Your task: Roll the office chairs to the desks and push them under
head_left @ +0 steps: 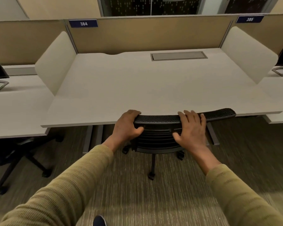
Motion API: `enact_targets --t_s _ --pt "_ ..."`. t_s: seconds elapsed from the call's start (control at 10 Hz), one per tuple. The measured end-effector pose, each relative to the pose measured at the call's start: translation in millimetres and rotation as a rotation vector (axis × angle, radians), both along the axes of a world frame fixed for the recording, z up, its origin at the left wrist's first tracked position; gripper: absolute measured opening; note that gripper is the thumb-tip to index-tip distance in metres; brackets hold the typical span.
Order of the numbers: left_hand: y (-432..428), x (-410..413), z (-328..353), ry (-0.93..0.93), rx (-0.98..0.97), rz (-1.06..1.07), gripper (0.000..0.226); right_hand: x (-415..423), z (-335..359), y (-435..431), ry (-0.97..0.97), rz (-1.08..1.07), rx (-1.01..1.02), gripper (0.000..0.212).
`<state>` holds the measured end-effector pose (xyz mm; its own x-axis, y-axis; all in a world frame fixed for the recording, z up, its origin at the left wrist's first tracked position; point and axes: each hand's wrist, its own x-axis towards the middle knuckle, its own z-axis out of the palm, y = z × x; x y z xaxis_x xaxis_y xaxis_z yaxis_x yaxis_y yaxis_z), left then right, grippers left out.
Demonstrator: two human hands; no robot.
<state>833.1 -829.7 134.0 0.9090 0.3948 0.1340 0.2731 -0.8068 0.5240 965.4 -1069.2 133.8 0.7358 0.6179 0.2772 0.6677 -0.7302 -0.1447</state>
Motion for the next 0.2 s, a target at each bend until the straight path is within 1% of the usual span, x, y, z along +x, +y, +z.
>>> enact_targets --t_s 0.1,0.2 --pt "16.3 -21.6 -4.8 0.0 -0.018 -0.025 0.082 -33.3 -1.6 27.8 -0.03 0.01 0.018 0.082" --pt "56.8 -74.3 -30.9 0.035 0.077 -0.028 0.093 -88.7 -9.7 90.2 -0.059 0.049 0.075 0.08"
